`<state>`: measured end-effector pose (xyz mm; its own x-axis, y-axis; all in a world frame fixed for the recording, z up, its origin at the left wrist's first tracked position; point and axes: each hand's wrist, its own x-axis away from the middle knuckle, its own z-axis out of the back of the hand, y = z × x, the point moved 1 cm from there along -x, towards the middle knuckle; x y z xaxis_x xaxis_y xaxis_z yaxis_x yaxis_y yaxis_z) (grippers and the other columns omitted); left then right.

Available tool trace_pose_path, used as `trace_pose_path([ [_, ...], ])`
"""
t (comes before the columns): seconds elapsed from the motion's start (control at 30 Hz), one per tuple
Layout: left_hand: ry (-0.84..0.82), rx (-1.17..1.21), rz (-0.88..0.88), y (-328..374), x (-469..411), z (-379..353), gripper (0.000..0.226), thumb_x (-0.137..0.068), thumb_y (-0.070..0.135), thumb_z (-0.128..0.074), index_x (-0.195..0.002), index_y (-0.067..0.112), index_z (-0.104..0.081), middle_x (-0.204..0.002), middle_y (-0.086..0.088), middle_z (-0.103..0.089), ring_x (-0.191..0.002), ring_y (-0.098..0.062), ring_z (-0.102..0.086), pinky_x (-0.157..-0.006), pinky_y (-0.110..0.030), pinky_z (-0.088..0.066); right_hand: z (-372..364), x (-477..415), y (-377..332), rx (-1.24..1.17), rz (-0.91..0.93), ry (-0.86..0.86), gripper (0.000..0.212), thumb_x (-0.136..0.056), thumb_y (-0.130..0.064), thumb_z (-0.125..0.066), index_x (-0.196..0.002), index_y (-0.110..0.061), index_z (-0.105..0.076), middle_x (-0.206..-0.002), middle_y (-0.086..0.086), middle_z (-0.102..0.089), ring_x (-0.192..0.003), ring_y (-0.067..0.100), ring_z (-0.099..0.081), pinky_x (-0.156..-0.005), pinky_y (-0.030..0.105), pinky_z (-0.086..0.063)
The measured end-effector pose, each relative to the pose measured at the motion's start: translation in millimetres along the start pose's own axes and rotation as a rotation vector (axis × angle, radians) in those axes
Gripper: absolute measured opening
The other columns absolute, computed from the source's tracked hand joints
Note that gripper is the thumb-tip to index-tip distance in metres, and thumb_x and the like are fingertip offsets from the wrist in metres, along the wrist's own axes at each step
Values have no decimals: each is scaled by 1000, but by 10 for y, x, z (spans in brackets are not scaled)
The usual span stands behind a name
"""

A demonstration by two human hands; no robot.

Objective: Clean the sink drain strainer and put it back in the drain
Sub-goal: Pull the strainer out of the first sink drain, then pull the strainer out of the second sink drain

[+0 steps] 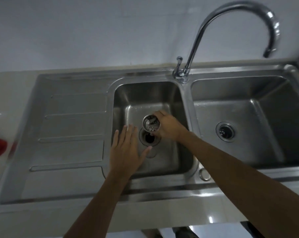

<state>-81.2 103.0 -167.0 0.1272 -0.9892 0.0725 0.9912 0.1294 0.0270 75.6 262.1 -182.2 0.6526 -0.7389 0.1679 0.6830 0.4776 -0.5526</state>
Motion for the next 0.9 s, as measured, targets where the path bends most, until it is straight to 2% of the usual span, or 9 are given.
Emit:
trace_pose_path([
  [0.1, 41, 45, -64, 290, -29, 280, 94, -96, 79, -30, -160, 9, -35, -169, -13, -29, -157, -29, -29, -130, -49, -16, 561, 285, -79, 21, 38, 121, 87, -73, -37, -91, -144, -8, -50, -137, 12, -53, -121, 28, -59, -106, 37, -49],
  [0.23, 110, 85, -192, 823, -159, 571, 91, -97, 75, -38, -157, 7, -41, -168, -13, -33, -155, -31, -32, -128, -52, -20, 1206, 827, 171, 23, -9, 267, 87, -68, -37, -94, -140, -10, -54, -132, 9, -58, -116, 24, -62, -99, 27, -46],
  [0.37, 96, 100, -327, 1512, -296, 646, 92, -98, 76, -32, -159, 8, -37, -168, -13, -31, -156, -30, -31, -129, -52, -19, 1516, 1455, 769, 56, -151, 310, 88, -66, -42, -94, -140, -15, -54, -136, 6, -57, -120, 25, -60, -103, 36, -49],
  [0.47, 77, 113, -436, 2044, -389, 517, 92, -98, 76, -33, -161, 9, -32, -170, -12, -27, -157, -29, -27, -129, -52, -18, 1574, 1884, 1353, 56, -308, 297, 89, -65, -42, -94, -138, -11, -54, -136, 10, -56, -121, 30, -59, -105, 42, -49],
  [0.57, 33, 98, -484, 2374, -469, 332, 93, -98, 77, -29, -163, 11, -27, -172, -11, -22, -159, -27, -21, -129, -52, -18, 1533, 2194, 1865, 58, -419, 253, 88, -67, -43, -93, -138, -11, -52, -136, 9, -56, -121, 28, -59, -104, 33, -47],
  [0.63, 2, 73, -499, 2561, -538, 189, 93, -98, 78, -25, -163, 12, -26, -172, -11, -20, -160, -27, -18, -129, -53, -18, 1477, 2351, 2232, 53, -476, 209, 88, -66, -43, -94, -136, -13, -49, -136, 8, -55, -120, 27, -59, -103, 36, -49],
  [0.8, -14, 3, -468, 2649, -674, -138, 91, -97, 77, -34, -159, 11, -37, -169, -11, -31, -156, -28, -30, -126, -55, -25, 1367, 2328, 2965, 97, -513, 45, 87, -64, -41, -95, -130, -9, -48, -133, 13, -53, -114, 31, -60, -98, 41, -52],
  [0.9, -24, -32, -425, 2615, -686, -257, 92, -96, 78, -35, -159, 11, -37, -168, -10, -32, -155, -28, -31, -125, -55, -25, 1231, 2241, 3160, 144, -483, -57, 79, -71, -42, -89, -128, -9, -46, -130, 15, -55, -112, 36, -62, -91, 40, -51],
])
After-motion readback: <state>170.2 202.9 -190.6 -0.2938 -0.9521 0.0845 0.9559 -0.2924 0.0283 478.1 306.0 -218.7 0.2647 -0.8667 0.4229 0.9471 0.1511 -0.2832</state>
